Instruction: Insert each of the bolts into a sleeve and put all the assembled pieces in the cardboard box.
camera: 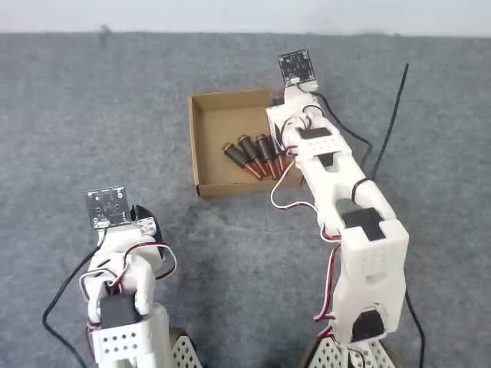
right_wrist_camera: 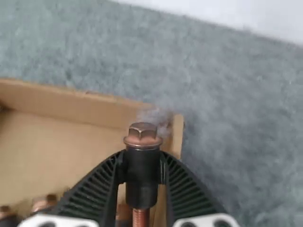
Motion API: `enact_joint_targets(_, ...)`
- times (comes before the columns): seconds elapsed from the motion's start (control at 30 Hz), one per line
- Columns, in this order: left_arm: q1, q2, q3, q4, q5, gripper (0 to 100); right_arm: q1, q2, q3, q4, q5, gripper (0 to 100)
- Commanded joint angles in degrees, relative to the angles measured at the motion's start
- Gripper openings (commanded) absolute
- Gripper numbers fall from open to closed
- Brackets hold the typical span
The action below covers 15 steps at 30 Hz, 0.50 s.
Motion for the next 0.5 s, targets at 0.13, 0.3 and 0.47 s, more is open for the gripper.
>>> enact_joint_targets(0.13,-0.26,-0.18,-0.57,0.09,-0.79,1,-0.31,-2.95,-2.90,6.81,0.62,0.7)
enact_joint_targets(0.3,-0.26,-0.18,-0.57,0.09,-0.79,1,-0.31,-2.95,-8.09,14.99,0.62,5.4)
enact_joint_targets(0.47,-0.26,-0.18,-0.57,0.09,-0.79,1,-0.31,-2.95,-12.92,25.45,0.62,16.0)
